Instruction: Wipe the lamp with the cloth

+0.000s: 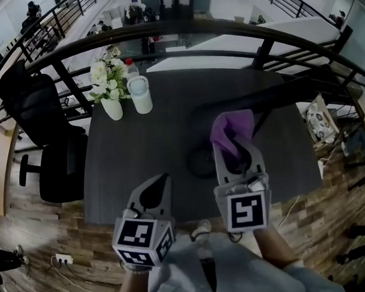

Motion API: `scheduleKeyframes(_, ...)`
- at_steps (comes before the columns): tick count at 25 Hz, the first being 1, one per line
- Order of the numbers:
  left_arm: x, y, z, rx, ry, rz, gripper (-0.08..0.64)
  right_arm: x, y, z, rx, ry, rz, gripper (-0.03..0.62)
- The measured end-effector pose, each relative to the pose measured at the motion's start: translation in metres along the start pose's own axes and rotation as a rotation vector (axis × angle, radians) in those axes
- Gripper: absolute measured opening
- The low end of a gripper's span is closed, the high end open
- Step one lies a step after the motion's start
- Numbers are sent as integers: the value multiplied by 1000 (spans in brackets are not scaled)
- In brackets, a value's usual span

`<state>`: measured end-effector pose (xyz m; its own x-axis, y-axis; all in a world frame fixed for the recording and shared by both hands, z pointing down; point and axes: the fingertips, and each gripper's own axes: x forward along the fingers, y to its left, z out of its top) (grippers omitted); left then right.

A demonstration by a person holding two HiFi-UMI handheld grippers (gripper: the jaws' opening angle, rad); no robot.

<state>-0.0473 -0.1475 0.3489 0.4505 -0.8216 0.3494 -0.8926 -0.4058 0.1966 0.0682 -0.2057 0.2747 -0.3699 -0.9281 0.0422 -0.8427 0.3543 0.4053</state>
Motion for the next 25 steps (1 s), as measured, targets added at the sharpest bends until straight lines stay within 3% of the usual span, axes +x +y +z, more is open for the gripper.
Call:
scheduleKeyframes(9,-5,4,1,-14,-10,0,14,3,5,1,-19,6,-10,57)
scheduleKeyframes(17,-4,0,3,0,-19,-23,14,-8,-44,31,-31,-48,-141,57)
scheduleKeyframes(25,-6,-3,4,-1,-21,-39,14,-9,-84,72,-131,-117,-233,57)
